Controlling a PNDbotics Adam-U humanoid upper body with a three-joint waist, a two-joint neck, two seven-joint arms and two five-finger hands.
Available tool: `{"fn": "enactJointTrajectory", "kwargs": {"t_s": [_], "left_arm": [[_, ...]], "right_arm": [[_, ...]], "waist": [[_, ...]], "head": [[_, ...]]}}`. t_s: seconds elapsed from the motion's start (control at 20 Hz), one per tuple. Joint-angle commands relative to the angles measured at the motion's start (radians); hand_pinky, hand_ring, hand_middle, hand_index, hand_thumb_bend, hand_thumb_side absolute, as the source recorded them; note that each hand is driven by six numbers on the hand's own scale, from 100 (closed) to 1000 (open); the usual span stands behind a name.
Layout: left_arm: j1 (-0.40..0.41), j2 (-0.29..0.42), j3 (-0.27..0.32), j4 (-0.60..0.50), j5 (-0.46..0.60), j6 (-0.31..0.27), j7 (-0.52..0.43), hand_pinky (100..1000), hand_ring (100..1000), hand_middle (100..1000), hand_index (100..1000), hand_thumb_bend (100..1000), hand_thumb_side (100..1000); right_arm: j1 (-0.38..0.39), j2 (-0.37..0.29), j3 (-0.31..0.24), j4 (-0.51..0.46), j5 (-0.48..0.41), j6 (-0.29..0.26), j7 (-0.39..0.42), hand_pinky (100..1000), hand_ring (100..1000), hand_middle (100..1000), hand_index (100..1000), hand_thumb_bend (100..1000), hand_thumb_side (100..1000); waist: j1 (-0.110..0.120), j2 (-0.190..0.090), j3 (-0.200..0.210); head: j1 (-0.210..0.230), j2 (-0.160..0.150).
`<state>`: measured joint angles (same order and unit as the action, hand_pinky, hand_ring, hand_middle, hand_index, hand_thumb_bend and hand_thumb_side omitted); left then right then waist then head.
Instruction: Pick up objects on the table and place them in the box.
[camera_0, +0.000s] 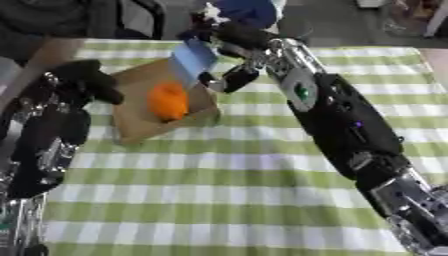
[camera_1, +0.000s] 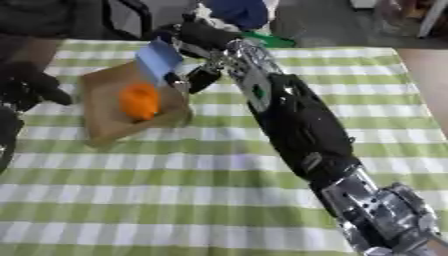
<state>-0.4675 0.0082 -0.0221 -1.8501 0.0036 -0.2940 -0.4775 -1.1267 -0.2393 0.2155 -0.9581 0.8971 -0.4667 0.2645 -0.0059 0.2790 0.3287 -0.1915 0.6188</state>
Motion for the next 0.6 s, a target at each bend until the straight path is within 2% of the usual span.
{"fn": "enactJointTrajectory", "kwargs": {"t_s": [0.05, 0.15, 0.25, 0.3, 0.35, 0.4, 0.45, 0.5, 0.6], "left_arm": [[-0.02, -0.005, -0.006, -0.021, 0.008, 0.001, -0.002, 656, 637, 653, 843, 228, 565], [-0.025, -0.007, -0.007, -0.023, 0.011, 0.0, -0.004, 656, 637, 653, 843, 228, 565], [-0.026, -0.008, -0.007, -0.025, 0.014, 0.0, -0.004, 656, 637, 653, 843, 228, 565], [-0.027, -0.009, -0.006, -0.027, 0.015, 0.001, -0.004, 655, 636, 653, 843, 229, 565], [-0.027, -0.009, -0.006, -0.028, 0.016, 0.001, -0.004, 655, 636, 653, 843, 229, 565], [-0.028, -0.01, -0.006, -0.029, 0.016, 0.002, -0.004, 655, 636, 653, 844, 229, 566], [-0.029, -0.01, -0.006, -0.031, 0.017, 0.003, -0.005, 655, 636, 653, 844, 229, 566], [-0.029, -0.01, -0.006, -0.032, 0.017, 0.004, -0.006, 655, 636, 653, 844, 229, 566], [-0.029, -0.011, -0.005, -0.034, 0.017, 0.005, -0.006, 655, 636, 653, 843, 229, 566]], "right_arm": [[-0.031, 0.006, -0.011, 0.01, 0.04, 0.005, -0.041, 844, 807, 448, 986, 100, 100], [-0.034, 0.008, -0.018, 0.021, 0.064, 0.017, -0.071, 843, 811, 489, 987, 100, 100], [-0.035, 0.012, -0.022, 0.03, 0.087, 0.029, -0.102, 849, 832, 645, 1000, 100, 100], [-0.036, 0.014, -0.022, 0.033, 0.097, 0.031, -0.116, 859, 850, 773, 1000, 100, 114], [-0.036, 0.016, -0.019, 0.034, 0.109, 0.029, -0.13, 862, 857, 824, 1000, 100, 139], [-0.036, 0.018, -0.016, 0.032, 0.123, 0.025, -0.143, 873, 875, 929, 1000, 100, 209], [-0.036, 0.02, -0.013, 0.028, 0.139, 0.021, -0.158, 874, 877, 938, 1000, 100, 220], [-0.036, 0.021, -0.011, 0.024, 0.154, 0.017, -0.171, 878, 887, 981, 1000, 109, 303], [-0.037, 0.021, -0.007, 0.014, 0.182, 0.012, -0.193, 882, 899, 1000, 1000, 185, 364]], "waist": [[0.001, -0.012, 0.015], [-0.001, -0.005, 0.033], [-0.004, 0.002, 0.046], [-0.004, 0.005, 0.049], [-0.005, 0.009, 0.048], [-0.006, 0.013, 0.046], [-0.007, 0.016, 0.045], [-0.009, 0.019, 0.044], [-0.012, 0.021, 0.043]], "head": [[-0.021, -0.023], [-0.035, -0.031], [-0.046, -0.037], [-0.049, -0.038], [-0.052, -0.039], [-0.054, -0.041], [-0.055, -0.042], [-0.055, -0.044], [-0.054, -0.047]]}}
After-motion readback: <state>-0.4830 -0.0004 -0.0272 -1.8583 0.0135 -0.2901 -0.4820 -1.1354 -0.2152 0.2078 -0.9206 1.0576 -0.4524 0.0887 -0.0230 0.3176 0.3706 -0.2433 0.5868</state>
